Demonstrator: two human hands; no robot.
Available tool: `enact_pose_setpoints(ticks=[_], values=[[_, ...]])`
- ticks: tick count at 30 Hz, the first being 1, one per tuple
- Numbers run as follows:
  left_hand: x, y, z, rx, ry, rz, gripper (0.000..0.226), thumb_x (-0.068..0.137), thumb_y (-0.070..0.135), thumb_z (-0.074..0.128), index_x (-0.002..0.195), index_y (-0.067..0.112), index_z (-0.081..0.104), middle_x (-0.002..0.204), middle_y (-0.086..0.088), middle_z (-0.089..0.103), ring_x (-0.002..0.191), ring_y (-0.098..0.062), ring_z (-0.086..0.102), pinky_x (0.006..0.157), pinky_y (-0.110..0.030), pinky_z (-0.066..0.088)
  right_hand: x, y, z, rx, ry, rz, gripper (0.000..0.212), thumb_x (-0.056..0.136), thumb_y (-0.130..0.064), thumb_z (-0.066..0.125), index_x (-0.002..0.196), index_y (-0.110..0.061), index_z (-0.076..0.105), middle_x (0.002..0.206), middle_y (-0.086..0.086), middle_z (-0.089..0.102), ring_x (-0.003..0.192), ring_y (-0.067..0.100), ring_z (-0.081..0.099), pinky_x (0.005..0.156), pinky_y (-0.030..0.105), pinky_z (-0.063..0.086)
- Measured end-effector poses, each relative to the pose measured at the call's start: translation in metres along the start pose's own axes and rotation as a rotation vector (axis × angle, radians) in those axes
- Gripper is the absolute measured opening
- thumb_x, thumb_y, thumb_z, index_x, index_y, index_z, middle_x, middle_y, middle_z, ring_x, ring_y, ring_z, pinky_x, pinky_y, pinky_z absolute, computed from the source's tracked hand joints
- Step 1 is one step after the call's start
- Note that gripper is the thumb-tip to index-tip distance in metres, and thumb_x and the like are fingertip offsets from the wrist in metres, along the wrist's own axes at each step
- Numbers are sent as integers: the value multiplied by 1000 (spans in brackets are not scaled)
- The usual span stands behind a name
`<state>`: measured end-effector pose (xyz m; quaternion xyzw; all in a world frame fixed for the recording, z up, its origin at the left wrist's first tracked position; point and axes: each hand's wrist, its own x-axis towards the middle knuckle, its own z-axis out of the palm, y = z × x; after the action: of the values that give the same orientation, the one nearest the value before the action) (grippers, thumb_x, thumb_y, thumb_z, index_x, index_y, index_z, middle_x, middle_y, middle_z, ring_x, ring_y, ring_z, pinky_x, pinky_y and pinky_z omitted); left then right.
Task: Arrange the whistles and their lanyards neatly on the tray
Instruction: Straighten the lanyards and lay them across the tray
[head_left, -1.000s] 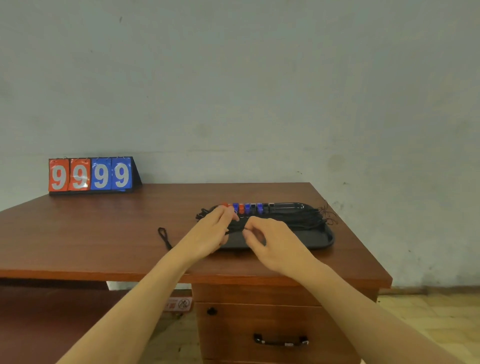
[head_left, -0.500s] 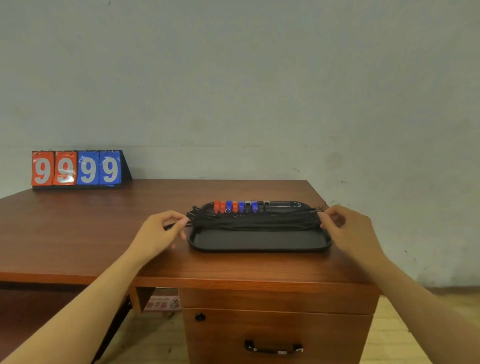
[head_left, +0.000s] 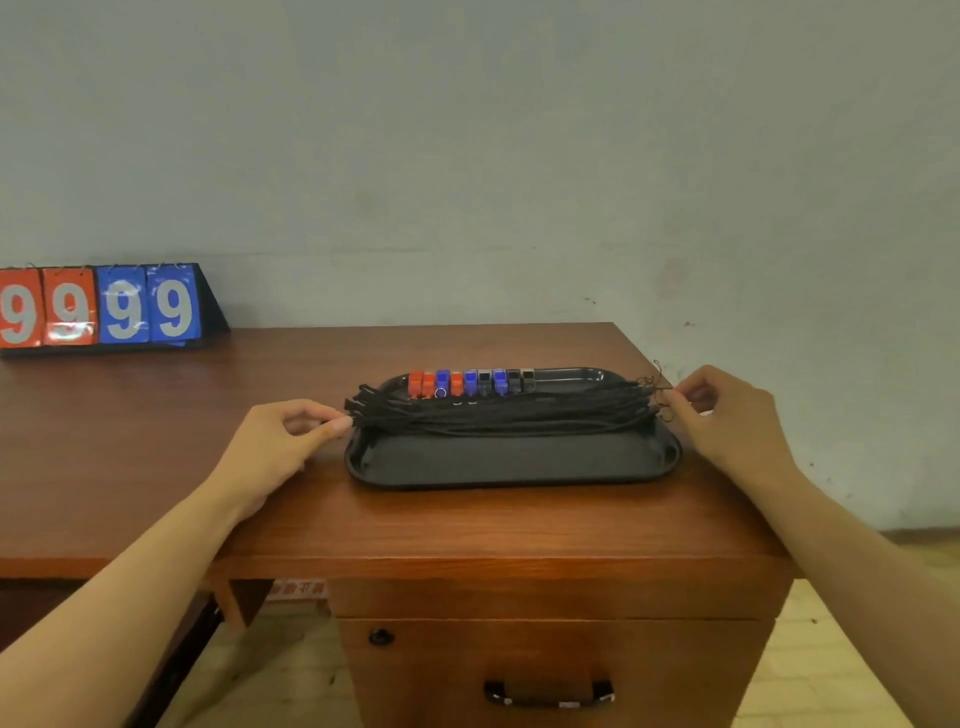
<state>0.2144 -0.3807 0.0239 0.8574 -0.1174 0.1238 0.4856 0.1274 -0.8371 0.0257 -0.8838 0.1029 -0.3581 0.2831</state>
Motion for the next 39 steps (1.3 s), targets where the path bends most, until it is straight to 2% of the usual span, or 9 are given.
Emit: enact_pose_setpoints(ticks=[2,5,9,13,17,21,24,31,39], values=[[-1,2,2,12,9,9,18,86,43,75,93,28,79,89,11,78,69,-1,60,62,-26,44,0,1,1,-26,-10,-1,11,91,-28,70,84,-24,64,79,-13,64,74,-2,58,60,13,39],[-1,3,2,32,11,27,16,89,43,72,94,30,79,87,14,78,62,3,56,74,-30,45,-1,-1,0,-54,6,21,11,91,-24,69,83,-20,62,76,-11,61,72,1,57,59,14,37],[-3,3,0,48,12,62,17,96,29,67,109,28,77,102,11,78,90,-4,67,100,-43,46,-1,0,0,-70,27,35,12,91,-23,69,82,-19,62,76,-6,63,71,6,59,59,21,41],[-1,1,0,39,37,19,15,90,38,72,98,27,78,94,9,79,62,1,53,91,-44,47,-1,4,2,-139,42,45,13,91,-29,68,81,-23,61,78,-1,67,73,20,63,66,30,48],[-1,2,1,47,42,20,14,89,39,73,95,27,78,90,11,78,64,2,54,83,-36,44,0,5,4,-196,17,54,12,93,-32,66,83,-25,61,81,0,65,73,20,61,66,29,45],[-1,0,1,48,30,9,13,88,40,75,94,29,79,87,21,76,89,0,65,92,-36,46,0,6,4,-197,22,76,11,91,-31,67,83,-27,61,78,-3,63,73,20,59,66,30,44],[1,-2,2,63,13,11,14,87,41,75,94,30,79,88,21,77,97,-3,67,96,-37,45,0,7,4,-195,18,86,9,91,-30,66,83,-27,61,78,-3,63,74,20,59,66,30,42],[-1,1,2,75,-17,7,16,86,42,75,98,30,77,95,12,77,100,-6,67,97,-35,44,2,10,7,-214,-18,49,4,91,-24,65,91,-28,63,92,-4,67,82,17,63,70,31,49],[-2,2,3,112,48,5,28,87,55,69,101,31,69,83,9,78,87,-6,67,87,-35,47,4,12,9,-219,4,7,13,94,-17,55,105,-21,61,102,2,61,87,17,55,72,32,45]])
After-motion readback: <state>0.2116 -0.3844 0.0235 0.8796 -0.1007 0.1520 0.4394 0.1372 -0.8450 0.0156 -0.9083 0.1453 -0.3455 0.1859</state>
